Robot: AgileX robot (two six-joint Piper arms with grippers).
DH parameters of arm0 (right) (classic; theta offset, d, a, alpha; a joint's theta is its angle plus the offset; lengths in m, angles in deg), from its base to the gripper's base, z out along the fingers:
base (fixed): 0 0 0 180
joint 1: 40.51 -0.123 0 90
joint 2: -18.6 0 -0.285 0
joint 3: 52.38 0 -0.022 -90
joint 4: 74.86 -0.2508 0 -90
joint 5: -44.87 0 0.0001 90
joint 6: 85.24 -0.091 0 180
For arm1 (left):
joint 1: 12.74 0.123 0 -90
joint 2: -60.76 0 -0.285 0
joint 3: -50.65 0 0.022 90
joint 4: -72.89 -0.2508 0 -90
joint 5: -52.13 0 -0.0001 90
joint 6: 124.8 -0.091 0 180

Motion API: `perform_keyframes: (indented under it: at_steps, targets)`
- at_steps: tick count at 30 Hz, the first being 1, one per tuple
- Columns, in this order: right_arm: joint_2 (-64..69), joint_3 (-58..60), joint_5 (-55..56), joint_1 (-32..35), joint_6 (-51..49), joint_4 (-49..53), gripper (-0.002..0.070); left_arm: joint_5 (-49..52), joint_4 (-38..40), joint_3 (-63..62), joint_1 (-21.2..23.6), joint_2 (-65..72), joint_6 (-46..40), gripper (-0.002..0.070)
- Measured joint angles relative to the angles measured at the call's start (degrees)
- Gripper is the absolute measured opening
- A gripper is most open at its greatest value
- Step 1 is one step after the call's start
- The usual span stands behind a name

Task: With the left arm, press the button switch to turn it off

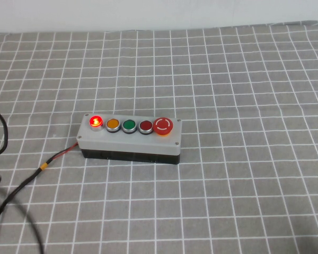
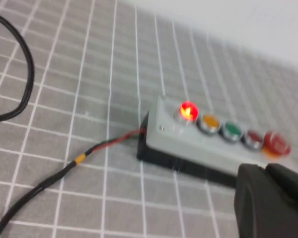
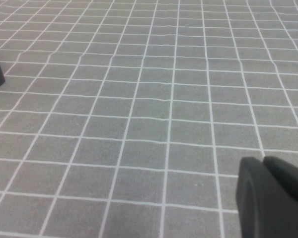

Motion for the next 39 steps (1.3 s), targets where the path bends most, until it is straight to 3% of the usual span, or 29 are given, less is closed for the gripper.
perform_keyframes:
  at_steps: [13,18,28,39]
  targets:
    - [0.0,0.0,0.0,0.0,0.0,0.0,-0.0017,25.57,0.87,-30.17,0.0,40.66,-15.83,-0.0003]
    - [0.0,0.0,0.0,0.0,0.0,0.0,-0.0017,27.46,2.29,-40.5,-0.29,52.44,-18.37,-0.0003]
    - [0.0,0.0,0.0,0.0,0.0,0.0,-0.0017,29.24,0.8,-55.08,-7.11,71.03,-19.81,-0.0003]
    - [0.0,0.0,0.0,0.0,0.0,0.0,-0.0017,31.83,-0.9,-61.59,-7.39,82.17,-19.38,-0.0003]
